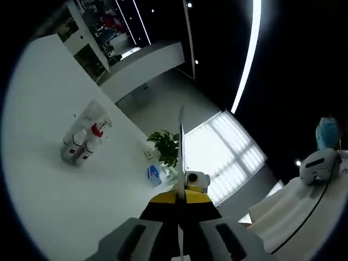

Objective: Arrange the skincare products in the storage area until every visible bottle or jar stands upright without overlapping.

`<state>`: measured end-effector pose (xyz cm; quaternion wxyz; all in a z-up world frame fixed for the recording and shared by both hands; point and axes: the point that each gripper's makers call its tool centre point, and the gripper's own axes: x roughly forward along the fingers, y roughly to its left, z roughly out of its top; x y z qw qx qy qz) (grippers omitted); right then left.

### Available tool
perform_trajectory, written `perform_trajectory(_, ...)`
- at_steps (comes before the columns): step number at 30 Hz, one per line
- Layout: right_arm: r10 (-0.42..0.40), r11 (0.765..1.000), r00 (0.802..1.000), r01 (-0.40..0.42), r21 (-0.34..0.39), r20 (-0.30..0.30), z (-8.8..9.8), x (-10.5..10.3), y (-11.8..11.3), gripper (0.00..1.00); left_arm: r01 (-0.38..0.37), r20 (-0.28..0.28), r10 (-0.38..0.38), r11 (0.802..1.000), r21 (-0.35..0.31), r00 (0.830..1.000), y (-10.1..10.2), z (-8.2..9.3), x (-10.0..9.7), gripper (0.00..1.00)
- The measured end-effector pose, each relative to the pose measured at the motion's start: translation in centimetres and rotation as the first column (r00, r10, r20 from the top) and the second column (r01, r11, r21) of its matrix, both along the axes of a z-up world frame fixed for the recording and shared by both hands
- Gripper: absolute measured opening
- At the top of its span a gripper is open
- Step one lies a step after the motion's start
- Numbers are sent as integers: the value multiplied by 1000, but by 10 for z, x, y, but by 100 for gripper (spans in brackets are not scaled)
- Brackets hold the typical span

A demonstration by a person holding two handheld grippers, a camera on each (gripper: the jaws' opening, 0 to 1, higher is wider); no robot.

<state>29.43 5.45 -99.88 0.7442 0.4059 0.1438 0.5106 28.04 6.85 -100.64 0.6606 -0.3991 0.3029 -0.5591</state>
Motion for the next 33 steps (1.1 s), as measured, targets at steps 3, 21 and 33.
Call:
perform_trajectory(3,13,1000,1000,-13,-7,10,5,0,8,12,-17,-19,17,1000,1,1000,10,2,5,1)
perform_trajectory(21,-33,983,998,40,-180,46,-6,14,12,44,-82,-82,82,997,7,993,52,-1,43,1)
perform_trajectory(33,-152,887,984,178,-426,95,-24,23,-5,74,-106,-116,112,993,54,987,77,-33,103,1)
